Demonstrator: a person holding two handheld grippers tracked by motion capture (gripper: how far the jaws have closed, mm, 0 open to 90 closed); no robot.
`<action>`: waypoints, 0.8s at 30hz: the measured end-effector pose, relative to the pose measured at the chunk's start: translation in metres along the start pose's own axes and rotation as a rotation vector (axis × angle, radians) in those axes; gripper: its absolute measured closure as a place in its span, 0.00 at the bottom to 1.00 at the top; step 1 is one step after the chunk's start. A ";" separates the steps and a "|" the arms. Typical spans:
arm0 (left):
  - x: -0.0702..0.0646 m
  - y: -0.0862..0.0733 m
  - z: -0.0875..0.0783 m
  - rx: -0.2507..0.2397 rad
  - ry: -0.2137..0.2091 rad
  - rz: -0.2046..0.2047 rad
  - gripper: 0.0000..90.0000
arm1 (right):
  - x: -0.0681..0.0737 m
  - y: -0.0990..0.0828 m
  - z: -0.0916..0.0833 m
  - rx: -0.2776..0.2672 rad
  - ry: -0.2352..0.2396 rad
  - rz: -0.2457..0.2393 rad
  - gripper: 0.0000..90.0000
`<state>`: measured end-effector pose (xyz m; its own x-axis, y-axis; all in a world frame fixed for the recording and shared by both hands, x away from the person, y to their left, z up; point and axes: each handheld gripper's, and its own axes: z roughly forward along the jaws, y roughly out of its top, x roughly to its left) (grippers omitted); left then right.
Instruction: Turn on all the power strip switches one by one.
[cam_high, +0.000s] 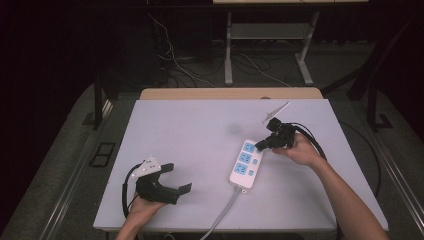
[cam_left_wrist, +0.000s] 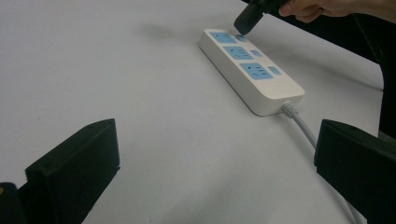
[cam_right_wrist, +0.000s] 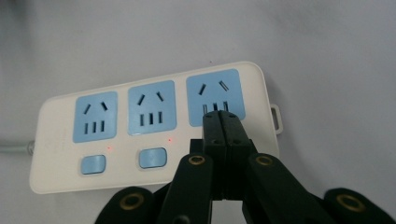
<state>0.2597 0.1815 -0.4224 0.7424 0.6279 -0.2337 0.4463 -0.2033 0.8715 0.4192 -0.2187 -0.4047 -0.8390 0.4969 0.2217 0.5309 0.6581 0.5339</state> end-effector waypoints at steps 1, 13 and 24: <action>0.000 0.000 0.000 0.000 0.000 0.000 0.00 | 0.000 0.000 0.001 0.007 -0.004 0.003 1.00; -0.001 0.000 0.000 0.005 -0.001 0.005 0.00 | 0.001 -0.001 0.004 0.003 -0.017 -0.001 1.00; -0.003 0.000 0.002 0.013 -0.005 0.014 0.00 | 0.000 -0.006 0.006 -0.023 -0.019 0.003 1.00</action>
<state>0.2586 0.1777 -0.4225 0.7511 0.6211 -0.2237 0.4423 -0.2218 0.8690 0.4166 -0.2192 -0.4122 -0.8352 0.5092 0.2079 0.5299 0.6436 0.5523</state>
